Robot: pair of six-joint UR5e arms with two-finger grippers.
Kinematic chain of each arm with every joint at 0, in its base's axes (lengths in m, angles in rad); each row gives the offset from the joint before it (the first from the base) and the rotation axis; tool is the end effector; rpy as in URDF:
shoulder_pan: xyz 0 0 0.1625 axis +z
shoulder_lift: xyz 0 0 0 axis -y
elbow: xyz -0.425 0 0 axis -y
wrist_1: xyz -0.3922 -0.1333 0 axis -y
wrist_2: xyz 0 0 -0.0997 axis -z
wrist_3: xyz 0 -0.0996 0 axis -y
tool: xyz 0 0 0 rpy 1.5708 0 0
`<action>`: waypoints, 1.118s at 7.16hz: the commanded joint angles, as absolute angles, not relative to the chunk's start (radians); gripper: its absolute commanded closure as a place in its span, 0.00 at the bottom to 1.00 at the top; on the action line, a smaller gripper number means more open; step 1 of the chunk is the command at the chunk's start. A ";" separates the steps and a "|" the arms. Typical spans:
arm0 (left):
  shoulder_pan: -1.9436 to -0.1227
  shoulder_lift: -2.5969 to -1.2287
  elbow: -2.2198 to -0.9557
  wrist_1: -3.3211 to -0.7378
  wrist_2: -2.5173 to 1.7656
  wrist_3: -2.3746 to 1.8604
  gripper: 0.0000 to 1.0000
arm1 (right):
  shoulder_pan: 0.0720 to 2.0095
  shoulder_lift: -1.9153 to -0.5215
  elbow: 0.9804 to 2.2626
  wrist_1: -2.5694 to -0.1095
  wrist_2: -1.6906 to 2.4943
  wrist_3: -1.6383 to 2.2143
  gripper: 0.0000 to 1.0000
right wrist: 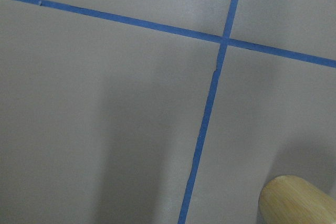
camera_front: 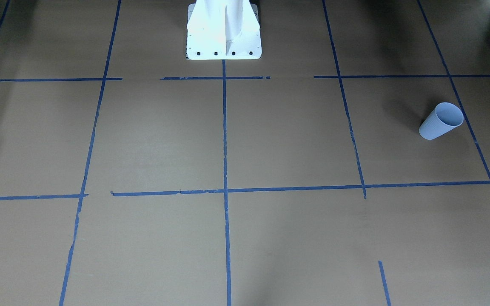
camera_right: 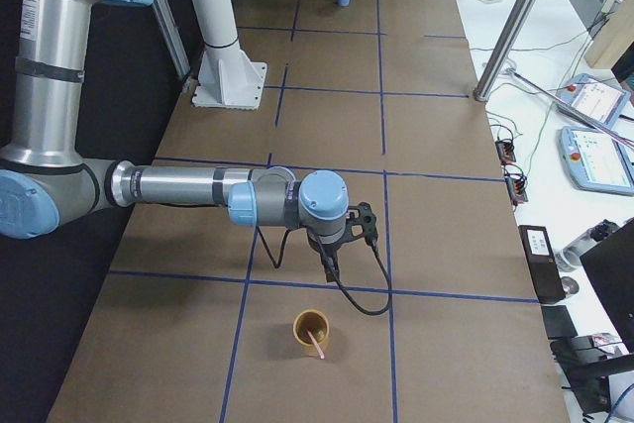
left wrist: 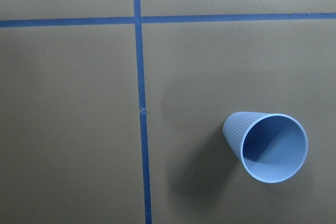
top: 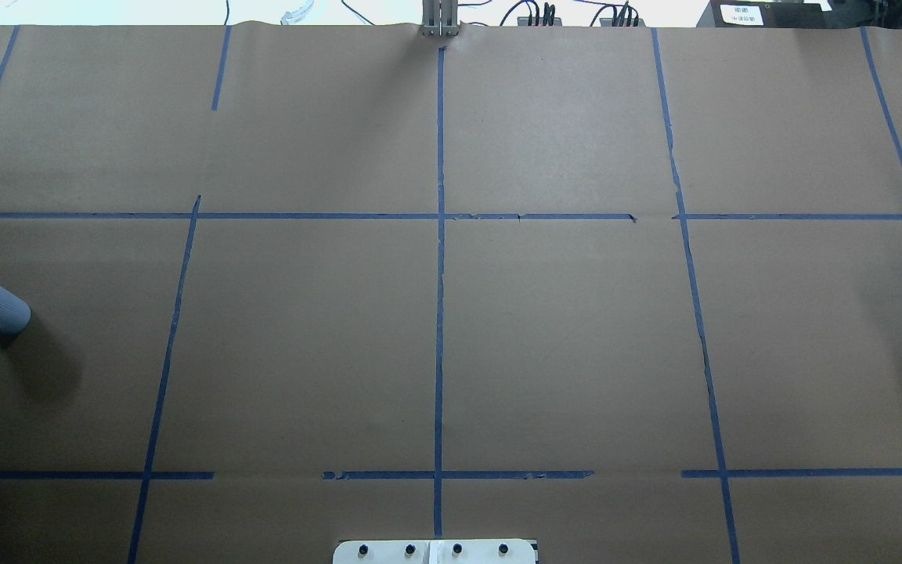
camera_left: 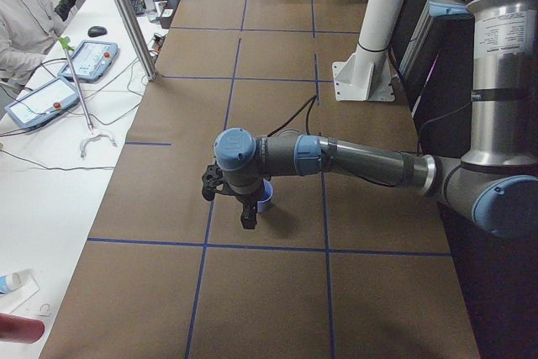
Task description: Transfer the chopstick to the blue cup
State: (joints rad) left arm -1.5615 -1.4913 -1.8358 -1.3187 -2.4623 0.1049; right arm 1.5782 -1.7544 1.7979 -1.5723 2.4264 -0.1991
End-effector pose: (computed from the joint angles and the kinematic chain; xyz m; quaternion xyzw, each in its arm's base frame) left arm -0.0517 -0.4475 0.5829 -0.0094 0.4318 0.0371 0.9011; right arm 0.0612 -0.4161 0.6244 0.0618 -0.4106 -0.0957 0.9047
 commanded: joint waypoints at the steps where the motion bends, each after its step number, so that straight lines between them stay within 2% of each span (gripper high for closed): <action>1: -1.556 -1.490 -1.848 -1.345 -2.453 0.119 0.00 | 1.580 -1.753 1.805 -1.595 2.436 -0.202 0.00; 8: -1.555 -1.463 -1.844 -1.389 -2.438 0.127 0.00 | 1.575 -1.781 1.807 -1.529 2.444 -0.198 0.00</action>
State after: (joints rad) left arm -1.5555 -1.4670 -1.8437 -1.3609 -2.4402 0.1222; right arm 1.5760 -1.7809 1.8077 -1.5357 2.4418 -0.2033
